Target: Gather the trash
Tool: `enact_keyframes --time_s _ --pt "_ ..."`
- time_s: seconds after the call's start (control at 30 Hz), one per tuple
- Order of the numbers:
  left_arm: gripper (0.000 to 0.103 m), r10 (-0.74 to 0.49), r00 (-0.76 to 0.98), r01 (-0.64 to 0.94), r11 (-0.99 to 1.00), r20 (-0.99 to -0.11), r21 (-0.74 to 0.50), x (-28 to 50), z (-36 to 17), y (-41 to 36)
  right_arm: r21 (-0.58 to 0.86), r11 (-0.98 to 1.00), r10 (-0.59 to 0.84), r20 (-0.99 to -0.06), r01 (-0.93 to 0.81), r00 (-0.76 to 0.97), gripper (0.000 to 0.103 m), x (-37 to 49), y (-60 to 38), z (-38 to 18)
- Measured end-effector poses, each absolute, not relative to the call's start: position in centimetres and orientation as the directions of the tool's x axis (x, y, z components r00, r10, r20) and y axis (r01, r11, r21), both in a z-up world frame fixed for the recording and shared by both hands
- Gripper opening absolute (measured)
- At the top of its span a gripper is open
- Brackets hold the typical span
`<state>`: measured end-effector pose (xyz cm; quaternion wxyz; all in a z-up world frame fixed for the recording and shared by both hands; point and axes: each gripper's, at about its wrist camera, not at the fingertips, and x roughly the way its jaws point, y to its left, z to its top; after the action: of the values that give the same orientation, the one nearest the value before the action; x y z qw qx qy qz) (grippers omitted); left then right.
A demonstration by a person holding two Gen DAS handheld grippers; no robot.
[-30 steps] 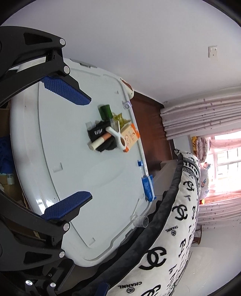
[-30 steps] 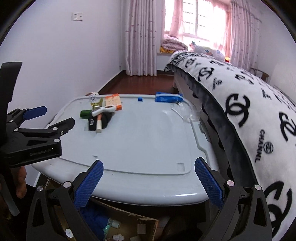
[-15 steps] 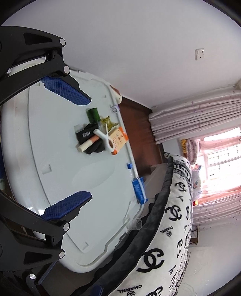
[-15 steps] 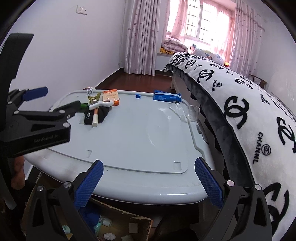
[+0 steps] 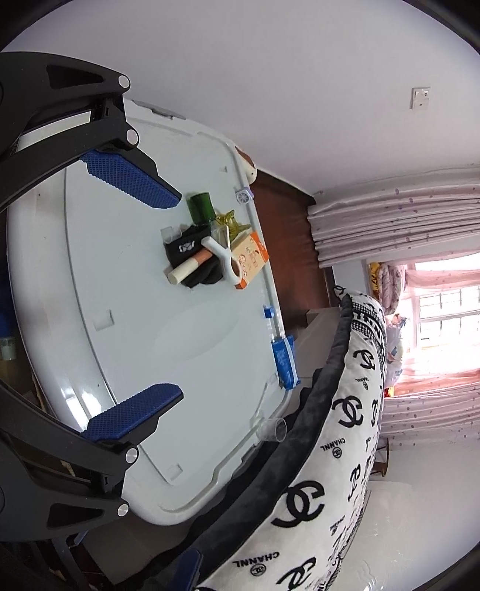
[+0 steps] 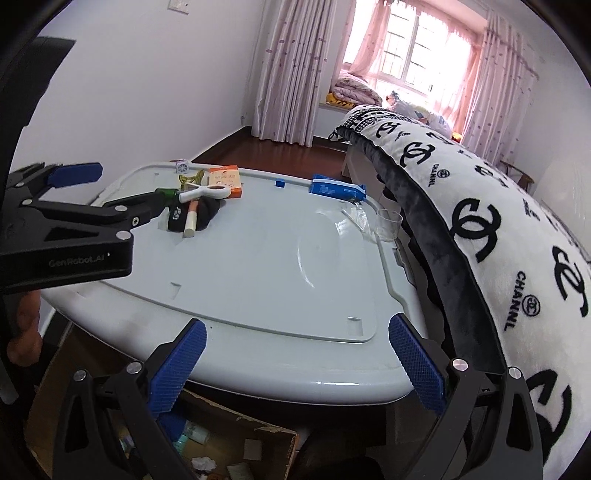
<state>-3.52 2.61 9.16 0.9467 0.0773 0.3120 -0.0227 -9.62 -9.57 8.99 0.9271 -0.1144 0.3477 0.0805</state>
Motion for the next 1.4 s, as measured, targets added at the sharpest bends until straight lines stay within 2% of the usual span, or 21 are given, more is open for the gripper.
enact_keyframes --time_s 0.17,0.47,0.63,0.83,1.0,1.17,1.4 --pt "0.093 0.055 0.806 0.056 0.984 -0.589 0.168 -3.7 8.9 2.5 -0.188 0.952 0.058 -0.664 -0.241 0.746 0.098 -9.9 -9.1 8.7" --pt "0.093 0.017 0.821 0.100 0.980 -0.571 0.173 -4.5 9.2 1.7 -0.195 0.949 0.059 -0.663 -0.248 0.746 0.098 -10.2 -8.9 8.6" --pt "0.093 -0.018 0.804 0.109 0.987 -0.594 0.118 -4.0 9.1 2.2 -0.195 0.949 0.059 -0.665 -0.249 0.745 0.098 -10.2 -8.8 8.6" --pt "0.093 -0.051 0.830 0.122 0.988 -0.555 0.091 -4.8 9.9 2.3 -0.194 0.948 0.060 -0.668 -0.252 0.742 0.098 -10.0 -8.8 8.6" --pt "0.093 -0.028 0.823 0.094 0.992 -0.568 0.087 -4.7 9.5 1.9 -0.110 0.968 0.094 -0.675 -0.226 0.731 0.098 -9.2 -9.4 9.0" --pt "0.093 0.017 0.811 0.024 0.998 -0.585 0.064 -4.6 9.2 2.6 0.016 0.992 0.101 -0.686 -0.123 0.720 0.098 -7.4 -10.6 9.6" --pt "0.093 0.013 0.787 -0.026 1.000 -0.617 -0.012 -4.5 8.8 4.8 -0.093 0.993 -0.008 -0.684 -0.076 0.730 0.098 -5.7 -8.5 10.0"
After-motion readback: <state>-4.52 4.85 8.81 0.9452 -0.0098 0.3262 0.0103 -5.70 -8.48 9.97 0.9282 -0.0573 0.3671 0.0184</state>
